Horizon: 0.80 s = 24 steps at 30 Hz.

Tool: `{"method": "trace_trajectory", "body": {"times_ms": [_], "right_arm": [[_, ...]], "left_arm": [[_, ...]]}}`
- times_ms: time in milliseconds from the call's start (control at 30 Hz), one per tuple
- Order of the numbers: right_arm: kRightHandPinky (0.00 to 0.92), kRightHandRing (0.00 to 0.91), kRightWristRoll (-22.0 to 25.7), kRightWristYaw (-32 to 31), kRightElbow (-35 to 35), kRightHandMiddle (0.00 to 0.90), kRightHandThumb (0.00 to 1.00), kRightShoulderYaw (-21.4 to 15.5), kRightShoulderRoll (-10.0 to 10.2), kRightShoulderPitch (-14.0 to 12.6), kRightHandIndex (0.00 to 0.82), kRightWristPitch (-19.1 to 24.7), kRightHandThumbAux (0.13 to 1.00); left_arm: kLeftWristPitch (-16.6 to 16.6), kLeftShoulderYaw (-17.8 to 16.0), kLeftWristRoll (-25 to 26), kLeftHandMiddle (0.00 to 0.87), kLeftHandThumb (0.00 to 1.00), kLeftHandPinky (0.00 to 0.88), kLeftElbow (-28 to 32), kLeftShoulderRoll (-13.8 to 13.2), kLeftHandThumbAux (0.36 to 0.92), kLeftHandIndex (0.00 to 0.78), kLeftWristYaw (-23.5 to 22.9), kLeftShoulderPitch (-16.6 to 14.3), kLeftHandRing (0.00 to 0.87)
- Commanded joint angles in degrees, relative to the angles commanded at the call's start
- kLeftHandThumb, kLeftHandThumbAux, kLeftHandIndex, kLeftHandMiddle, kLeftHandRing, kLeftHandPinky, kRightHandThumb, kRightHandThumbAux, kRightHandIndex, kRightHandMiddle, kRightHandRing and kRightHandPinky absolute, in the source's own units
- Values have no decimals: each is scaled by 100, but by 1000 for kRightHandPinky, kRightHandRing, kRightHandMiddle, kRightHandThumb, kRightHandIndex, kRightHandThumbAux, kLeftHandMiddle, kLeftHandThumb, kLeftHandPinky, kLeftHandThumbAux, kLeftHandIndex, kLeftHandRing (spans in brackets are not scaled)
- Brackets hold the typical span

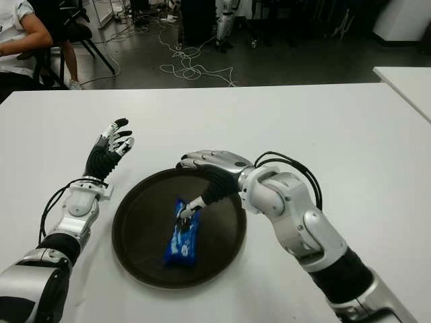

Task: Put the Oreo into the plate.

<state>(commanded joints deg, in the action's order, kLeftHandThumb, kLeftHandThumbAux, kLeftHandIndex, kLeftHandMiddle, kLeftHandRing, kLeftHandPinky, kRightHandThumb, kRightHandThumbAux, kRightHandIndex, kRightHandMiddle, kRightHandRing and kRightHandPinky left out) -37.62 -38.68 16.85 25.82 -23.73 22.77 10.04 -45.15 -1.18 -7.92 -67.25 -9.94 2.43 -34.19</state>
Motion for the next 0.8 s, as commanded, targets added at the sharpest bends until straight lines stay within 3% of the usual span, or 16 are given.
{"method": "trace_trajectory", "body": {"times_ms": [333, 533, 667, 800], "right_arm": [[0, 0, -215, 207, -91, 0, 0, -38, 49, 22, 0, 94, 395], [0, 0, -222, 227, -130, 0, 0, -101, 3, 77, 0, 80, 419], [0, 0, -133, 265, -124, 0, 0, -251, -35, 78, 0, 43, 434], [0, 0, 143, 227, -109, 0, 0, -650, -228, 121, 0, -57, 432]], "left_arm": [[65, -20, 24, 122, 479, 234, -16, 29, 463, 100, 4, -12, 156], [84, 3, -15, 118, 523, 221, 23, 49, 472, 101, 78, -14, 147], [149, 17, -44, 123, 534, 201, 14, 54, 470, 101, 136, -37, 142], [189, 19, -50, 125, 574, 196, 11, 77, 466, 102, 190, -47, 144]]}}
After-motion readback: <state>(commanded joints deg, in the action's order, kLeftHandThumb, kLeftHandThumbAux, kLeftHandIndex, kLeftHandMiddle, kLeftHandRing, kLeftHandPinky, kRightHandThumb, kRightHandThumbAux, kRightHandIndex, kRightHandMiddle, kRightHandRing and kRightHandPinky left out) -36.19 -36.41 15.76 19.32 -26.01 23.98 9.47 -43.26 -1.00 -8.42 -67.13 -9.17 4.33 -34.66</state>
